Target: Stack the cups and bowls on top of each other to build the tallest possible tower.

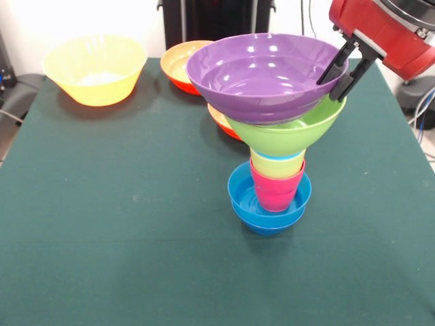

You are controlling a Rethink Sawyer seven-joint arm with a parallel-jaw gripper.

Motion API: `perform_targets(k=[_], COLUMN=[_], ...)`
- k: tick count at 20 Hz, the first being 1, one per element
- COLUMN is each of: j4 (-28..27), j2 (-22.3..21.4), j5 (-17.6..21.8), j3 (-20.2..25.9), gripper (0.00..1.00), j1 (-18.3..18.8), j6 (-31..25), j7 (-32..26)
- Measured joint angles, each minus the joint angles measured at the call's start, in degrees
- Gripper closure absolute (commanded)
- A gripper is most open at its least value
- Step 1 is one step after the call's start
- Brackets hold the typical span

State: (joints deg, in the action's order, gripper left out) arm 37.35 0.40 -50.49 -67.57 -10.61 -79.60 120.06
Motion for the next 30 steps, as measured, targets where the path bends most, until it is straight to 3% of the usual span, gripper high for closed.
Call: perform_targets(k=[30], j4=[0.0], j2=[0.0], j5=[0.1], j3=[0.0], gripper=[1.0], j1=[-0.8], j6=[0.0], j7=[5.6])
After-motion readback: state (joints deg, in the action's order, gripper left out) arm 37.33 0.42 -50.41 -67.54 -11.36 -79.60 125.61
